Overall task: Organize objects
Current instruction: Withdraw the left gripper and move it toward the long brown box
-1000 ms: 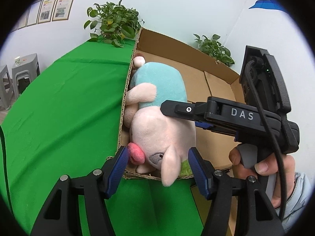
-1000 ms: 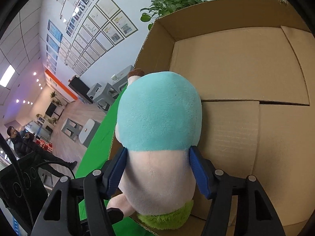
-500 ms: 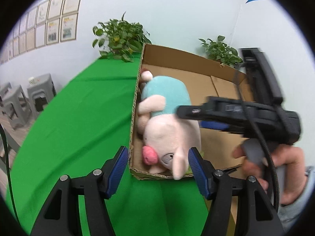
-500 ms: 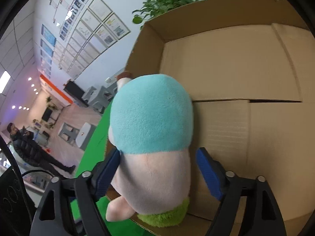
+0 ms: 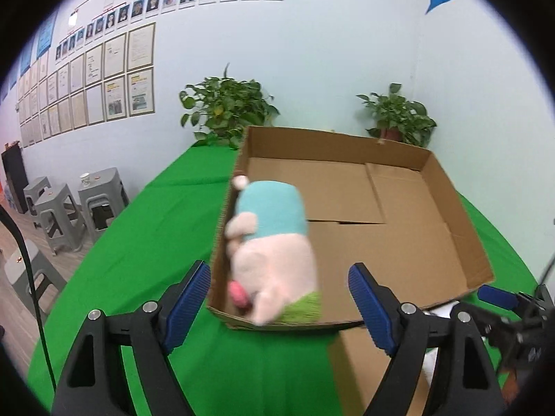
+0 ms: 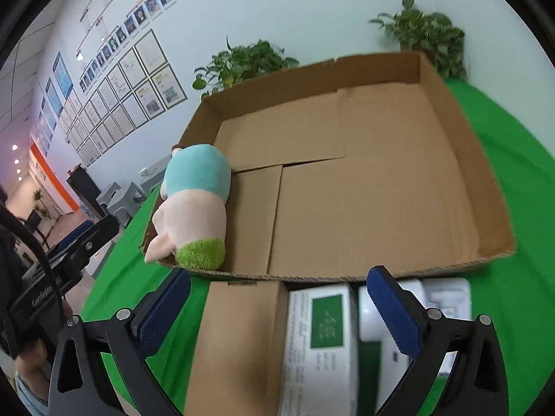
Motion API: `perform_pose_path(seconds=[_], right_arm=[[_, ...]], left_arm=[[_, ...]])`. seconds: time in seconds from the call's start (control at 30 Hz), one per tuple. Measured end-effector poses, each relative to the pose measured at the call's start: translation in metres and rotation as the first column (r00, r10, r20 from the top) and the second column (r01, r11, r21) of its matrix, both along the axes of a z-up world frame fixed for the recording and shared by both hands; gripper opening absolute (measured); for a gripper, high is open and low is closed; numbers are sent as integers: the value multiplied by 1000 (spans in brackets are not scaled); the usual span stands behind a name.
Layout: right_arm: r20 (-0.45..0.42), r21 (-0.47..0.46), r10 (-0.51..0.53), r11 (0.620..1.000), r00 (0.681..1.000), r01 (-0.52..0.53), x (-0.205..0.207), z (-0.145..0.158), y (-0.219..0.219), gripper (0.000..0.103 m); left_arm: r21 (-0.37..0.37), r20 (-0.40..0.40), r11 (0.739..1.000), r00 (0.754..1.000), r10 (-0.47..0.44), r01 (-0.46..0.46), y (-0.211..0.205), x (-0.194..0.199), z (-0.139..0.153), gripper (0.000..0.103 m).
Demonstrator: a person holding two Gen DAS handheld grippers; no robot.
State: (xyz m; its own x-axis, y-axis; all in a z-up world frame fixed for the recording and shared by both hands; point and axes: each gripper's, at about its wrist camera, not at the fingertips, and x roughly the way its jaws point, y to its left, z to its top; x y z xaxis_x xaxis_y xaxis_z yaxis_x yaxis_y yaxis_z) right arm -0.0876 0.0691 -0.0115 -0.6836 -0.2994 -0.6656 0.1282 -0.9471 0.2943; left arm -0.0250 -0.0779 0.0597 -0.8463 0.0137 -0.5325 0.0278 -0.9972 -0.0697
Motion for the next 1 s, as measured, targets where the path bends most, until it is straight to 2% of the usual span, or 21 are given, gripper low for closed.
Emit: perform_pose_path(seconds=[0.17,0.27,0.3,0.33,0.37,0.4,0.43,0.47,0.5,0.53,0.63,0.67,0.7,0.77,0.8,0.9,1.0], right_arm=[[-78,44,-13,999,997,16,44,14,11,102],[-90,50,-13,999,996,18,58,17,14,101],[-92,54,-17,998,996,22,59,16,16,95],[-89,60,-24,998,996,29,61,16,18,84],[-87,67,-27,997,996,33,60,15,17,68],[-84,76,-29,996,996,36,53,12,15,58],[-79,91,-31,995,996,38,52,10,14,41],[-74,102,-29,994,997,36,53,9,15,30],[-71,116,-23,993,997,31,53,7,14,27],[-72,121,-18,992,997,27,53,5,13,23],[-78,137,5,991,997,6,50,2,10,23],[-88,141,10,990,996,2,51,3,10,29],[-92,142,11,990,996,2,51,3,10,37],[-94,127,13,992,996,-1,52,5,13,92],[-98,111,14,994,995,-3,55,6,15,96],[-105,104,25,994,994,-14,61,9,16,97],[-77,88,49,995,996,-42,61,5,15,98]], left_arm=[[-10,-22,999,999,-47,47,20,8,2,82],[-20,-11,999,999,-32,32,28,7,1,82],[-14,-8,999,1000,-29,29,27,7,0,82],[0,-7,999,999,-33,33,26,7,-1,81],[10,-6,999,999,-37,37,25,7,-2,79],[21,-7,999,999,-42,42,24,8,-3,64],[28,-3,998,999,-53,53,24,8,-5,49],[31,9,997,997,-70,70,25,7,-6,17],[29,30,996,995,-91,90,27,6,-8,3],[28,37,995,995,-97,96,28,5,-10,3],[38,23,994,995,-100,99,28,9,-12,5],[38,21,996,996,-87,86,27,10,-12,19],[42,19,996,997,-74,74,26,10,-12,46],[72,-11,994,997,-76,76,19,14,-11,78],[86,-26,993,997,-76,77,17,15,-11,79],[79,-18,994,997,-72,73,13,13,-11,79],[74,-4,994,996,-85,86,11,13,-14,79]])
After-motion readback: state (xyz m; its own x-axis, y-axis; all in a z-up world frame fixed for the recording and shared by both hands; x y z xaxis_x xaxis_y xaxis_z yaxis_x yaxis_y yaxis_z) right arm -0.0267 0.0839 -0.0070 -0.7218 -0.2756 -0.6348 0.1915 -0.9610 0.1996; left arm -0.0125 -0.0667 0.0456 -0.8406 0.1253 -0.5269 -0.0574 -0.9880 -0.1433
